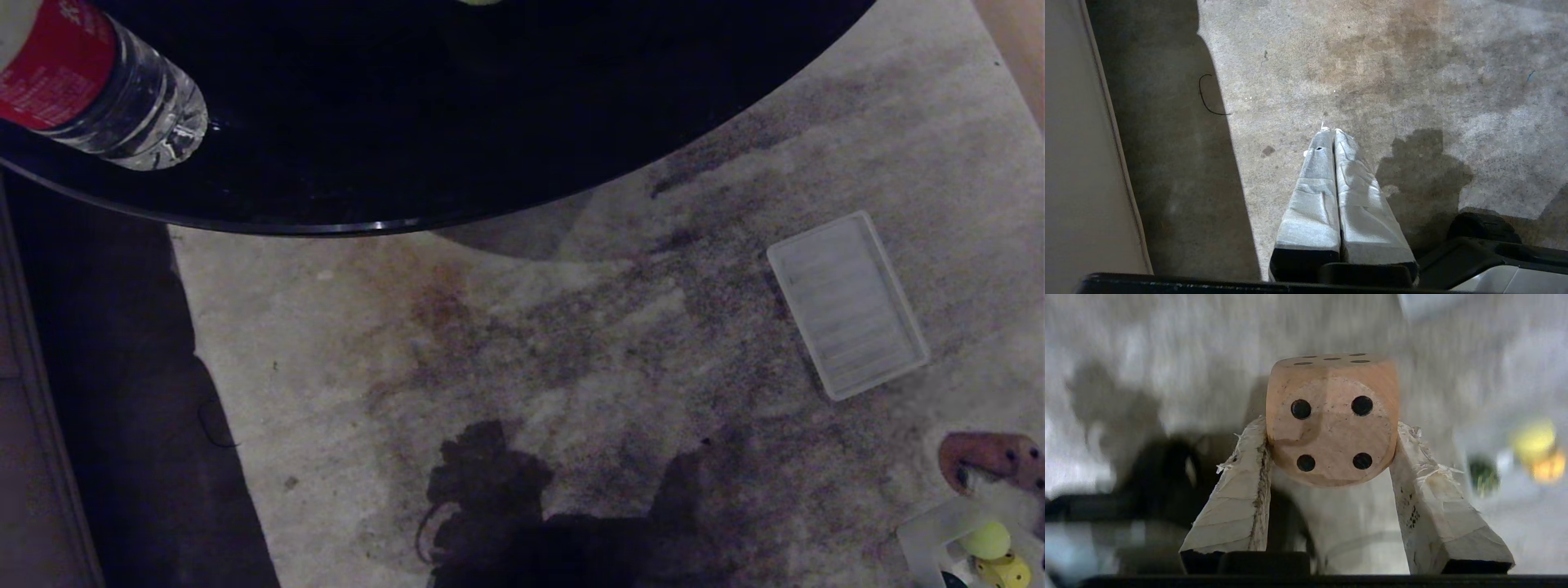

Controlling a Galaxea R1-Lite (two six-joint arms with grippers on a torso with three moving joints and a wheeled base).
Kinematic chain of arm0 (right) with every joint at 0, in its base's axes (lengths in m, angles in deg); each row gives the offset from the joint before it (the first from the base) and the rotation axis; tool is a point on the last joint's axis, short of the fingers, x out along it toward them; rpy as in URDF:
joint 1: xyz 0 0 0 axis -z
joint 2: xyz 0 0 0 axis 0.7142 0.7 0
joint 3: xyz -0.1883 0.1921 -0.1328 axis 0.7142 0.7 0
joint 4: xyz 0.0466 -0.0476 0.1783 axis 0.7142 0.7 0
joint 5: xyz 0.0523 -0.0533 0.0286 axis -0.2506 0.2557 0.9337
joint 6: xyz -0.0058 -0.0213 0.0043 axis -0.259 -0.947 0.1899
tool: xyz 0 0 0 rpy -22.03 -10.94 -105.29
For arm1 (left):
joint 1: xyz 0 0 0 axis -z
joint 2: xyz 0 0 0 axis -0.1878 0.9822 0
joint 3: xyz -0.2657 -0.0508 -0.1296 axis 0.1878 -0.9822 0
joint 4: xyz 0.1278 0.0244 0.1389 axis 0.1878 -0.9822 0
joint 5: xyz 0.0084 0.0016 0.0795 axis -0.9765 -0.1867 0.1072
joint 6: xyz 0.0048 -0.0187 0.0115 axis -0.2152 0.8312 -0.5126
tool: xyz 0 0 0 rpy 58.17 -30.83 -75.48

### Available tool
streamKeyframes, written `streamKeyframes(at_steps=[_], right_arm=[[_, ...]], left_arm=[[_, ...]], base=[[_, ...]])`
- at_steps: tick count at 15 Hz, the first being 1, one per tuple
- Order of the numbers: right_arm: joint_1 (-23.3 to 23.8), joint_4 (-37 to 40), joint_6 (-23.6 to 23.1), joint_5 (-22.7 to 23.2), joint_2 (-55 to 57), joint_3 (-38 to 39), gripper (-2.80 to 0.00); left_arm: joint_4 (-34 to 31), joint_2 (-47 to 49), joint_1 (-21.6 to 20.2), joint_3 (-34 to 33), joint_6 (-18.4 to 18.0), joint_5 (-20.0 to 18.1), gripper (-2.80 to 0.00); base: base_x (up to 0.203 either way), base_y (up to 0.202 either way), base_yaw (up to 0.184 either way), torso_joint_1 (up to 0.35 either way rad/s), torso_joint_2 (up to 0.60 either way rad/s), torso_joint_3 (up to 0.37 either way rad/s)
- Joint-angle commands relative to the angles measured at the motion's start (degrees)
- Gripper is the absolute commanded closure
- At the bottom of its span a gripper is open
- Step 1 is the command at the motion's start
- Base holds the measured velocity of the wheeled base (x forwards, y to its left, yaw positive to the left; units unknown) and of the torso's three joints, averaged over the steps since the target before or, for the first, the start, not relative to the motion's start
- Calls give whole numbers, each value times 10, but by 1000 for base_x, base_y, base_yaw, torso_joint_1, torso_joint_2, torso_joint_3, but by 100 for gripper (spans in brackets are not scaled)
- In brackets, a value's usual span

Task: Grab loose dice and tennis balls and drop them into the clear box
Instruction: Put the toys in the box

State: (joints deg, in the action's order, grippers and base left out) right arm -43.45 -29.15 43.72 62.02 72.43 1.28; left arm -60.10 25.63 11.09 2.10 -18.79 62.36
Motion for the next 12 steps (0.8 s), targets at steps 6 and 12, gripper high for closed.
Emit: streamKeyframes(at_steps=[6, 12], right_arm=[[37, 171, 5, -5, -296, 119, 0], [12, 62, 2, -2, -301, 159, 0]], left_arm=[[0, 1, 0, -1, 0, 0, 0], [0, 1, 0, -1, 0, 0, 0]], base=[[0, 0, 0, 0, 0, 0], [0, 0, 0, 0, 0, 0]])
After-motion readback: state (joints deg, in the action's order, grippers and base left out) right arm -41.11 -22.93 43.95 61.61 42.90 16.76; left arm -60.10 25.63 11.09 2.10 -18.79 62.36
